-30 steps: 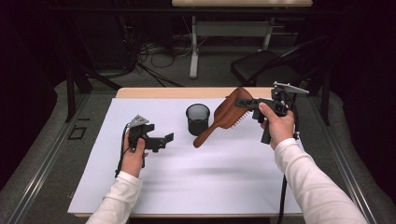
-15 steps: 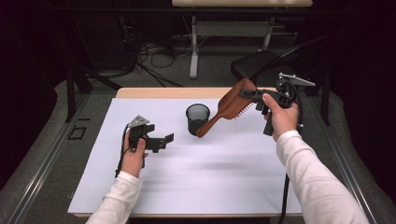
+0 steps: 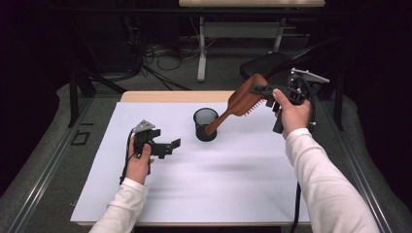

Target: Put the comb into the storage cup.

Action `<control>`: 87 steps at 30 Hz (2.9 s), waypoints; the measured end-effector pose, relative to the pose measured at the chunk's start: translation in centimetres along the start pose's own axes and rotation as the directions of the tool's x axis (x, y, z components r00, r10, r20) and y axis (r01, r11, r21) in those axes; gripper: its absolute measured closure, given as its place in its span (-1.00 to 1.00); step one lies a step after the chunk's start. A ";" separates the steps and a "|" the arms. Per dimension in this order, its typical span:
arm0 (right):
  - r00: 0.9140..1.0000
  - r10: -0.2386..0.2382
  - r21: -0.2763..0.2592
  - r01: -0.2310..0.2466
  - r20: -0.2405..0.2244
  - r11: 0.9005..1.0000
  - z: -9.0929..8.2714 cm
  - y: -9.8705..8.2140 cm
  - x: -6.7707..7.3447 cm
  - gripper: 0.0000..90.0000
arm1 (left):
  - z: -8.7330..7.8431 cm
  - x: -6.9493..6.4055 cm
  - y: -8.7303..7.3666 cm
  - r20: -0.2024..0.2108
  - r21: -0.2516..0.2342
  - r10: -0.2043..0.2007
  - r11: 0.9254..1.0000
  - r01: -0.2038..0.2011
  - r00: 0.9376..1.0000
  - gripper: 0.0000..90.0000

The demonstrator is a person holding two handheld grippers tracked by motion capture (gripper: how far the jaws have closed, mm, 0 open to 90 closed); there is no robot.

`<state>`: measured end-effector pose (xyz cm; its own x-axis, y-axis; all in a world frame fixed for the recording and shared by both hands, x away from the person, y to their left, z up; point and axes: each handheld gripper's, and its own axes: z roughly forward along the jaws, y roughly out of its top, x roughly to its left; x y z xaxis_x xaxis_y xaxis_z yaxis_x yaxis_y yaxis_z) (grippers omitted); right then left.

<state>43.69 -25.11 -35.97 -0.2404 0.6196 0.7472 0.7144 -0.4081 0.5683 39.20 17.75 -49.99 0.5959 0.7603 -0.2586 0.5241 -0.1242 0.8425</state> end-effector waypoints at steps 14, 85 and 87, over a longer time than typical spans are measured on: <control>1.000 0.006 -0.054 -0.004 0.027 0.999 0.2 1.2 0.3 0.15 | -0.1 0.1 0.0 -0.003 -0.002 -0.001 1.000 0.001 1.000 -0.99; 0.983 -0.072 -0.150 0.098 0.167 0.984 6.1 -1.2 0.6 0.14 | 0.0 0.5 -0.2 -0.005 0.005 -0.015 1.000 0.015 1.000 -0.99; 0.983 -0.075 -0.146 0.100 0.170 0.984 6.3 -1.3 0.7 0.14 | 0.0 0.5 -0.2 -0.005 0.005 -0.016 1.000 0.016 1.000 -0.99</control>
<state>46.77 -19.92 -38.38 -0.1783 0.7533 0.6330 0.5828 -0.4376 0.6848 39.46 18.15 -50.26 0.5843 0.7653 -0.2700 0.5366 -0.1147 0.8360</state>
